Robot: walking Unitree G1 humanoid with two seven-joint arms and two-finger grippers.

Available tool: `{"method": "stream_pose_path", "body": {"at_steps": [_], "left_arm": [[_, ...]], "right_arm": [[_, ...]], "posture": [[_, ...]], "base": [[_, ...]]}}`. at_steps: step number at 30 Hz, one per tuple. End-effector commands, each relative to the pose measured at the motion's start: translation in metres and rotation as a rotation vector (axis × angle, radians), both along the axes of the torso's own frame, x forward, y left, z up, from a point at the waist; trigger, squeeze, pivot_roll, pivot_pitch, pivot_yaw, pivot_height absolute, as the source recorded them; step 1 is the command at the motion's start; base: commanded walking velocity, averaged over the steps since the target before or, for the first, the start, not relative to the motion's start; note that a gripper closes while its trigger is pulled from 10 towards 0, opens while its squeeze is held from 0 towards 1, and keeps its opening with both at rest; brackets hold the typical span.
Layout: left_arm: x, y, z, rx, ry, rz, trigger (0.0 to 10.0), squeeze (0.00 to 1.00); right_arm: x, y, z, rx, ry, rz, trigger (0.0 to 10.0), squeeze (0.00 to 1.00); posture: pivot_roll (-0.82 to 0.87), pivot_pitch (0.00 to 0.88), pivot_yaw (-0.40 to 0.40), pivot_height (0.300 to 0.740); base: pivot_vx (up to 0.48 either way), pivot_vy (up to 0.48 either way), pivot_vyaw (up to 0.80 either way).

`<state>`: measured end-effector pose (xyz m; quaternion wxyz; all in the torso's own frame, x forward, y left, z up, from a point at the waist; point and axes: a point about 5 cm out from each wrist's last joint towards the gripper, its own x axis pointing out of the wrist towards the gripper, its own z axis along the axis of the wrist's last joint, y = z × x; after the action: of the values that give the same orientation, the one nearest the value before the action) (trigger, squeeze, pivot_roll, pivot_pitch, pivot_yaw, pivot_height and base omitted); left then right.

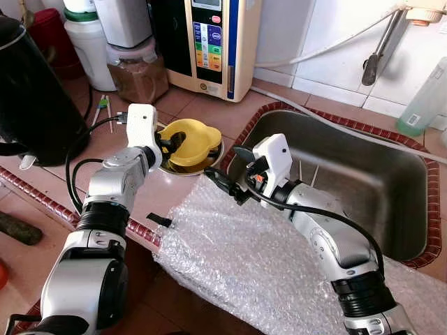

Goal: Kitchen organization

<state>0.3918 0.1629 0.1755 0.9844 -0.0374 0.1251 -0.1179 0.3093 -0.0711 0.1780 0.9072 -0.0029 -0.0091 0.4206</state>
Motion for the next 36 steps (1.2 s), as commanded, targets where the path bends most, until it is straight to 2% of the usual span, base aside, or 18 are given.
{"method": "stream_pose_path", "body": {"at_steps": [1,9,13,24,31,36], "left_arm": [[0.001,0.001,0.005,0.0,-0.006,0.001,0.0,0.0],[0.002,0.009,0.007,-0.044,-0.015,0.058,0.0,0.0],[0.002,0.013,0.008,-0.034,-0.022,0.096,0.0,0.0],[0.002,0.013,0.006,-0.052,-0.024,0.104,0.0,0.0],[0.004,0.011,0.02,-0.094,-0.133,0.136,0.0,0.0],[0.002,0.005,0.021,-0.072,-0.172,0.113,0.0,0.0]], "right_arm": [[0.002,0.0,0.002,-0.008,-0.009,0.002,10.0,0.0],[0.004,0.002,0.002,-0.016,-0.016,0.009,10.0,0.0],[0.004,0.003,0.003,-0.014,-0.018,0.01,10.0,0.0],[0.005,0.005,0.002,-0.007,-0.018,0.008,10.0,0.0],[0.006,0.005,0.003,-0.005,-0.022,0.005,10.0,0.0],[0.006,0.005,0.003,-0.001,-0.024,0.003,10.0,0.0]], "posture": [[-0.01,0.061,0.021,0.74],[-0.01,0.054,0.018,0.74],[0.0,0.051,0.018,0.74],[0.0,0.054,0.022,0.74],[0.0,0.055,0.023,0.74],[0.0,0.054,0.018,0.74]], "base": [[0.0,0.0,0.0],[0.0,0.0,0.0],[0.0,0.0,0.0],[0.0,0.0,0.0],[0.0,0.0,0.0],[0.0,0.0,0.0]]}}
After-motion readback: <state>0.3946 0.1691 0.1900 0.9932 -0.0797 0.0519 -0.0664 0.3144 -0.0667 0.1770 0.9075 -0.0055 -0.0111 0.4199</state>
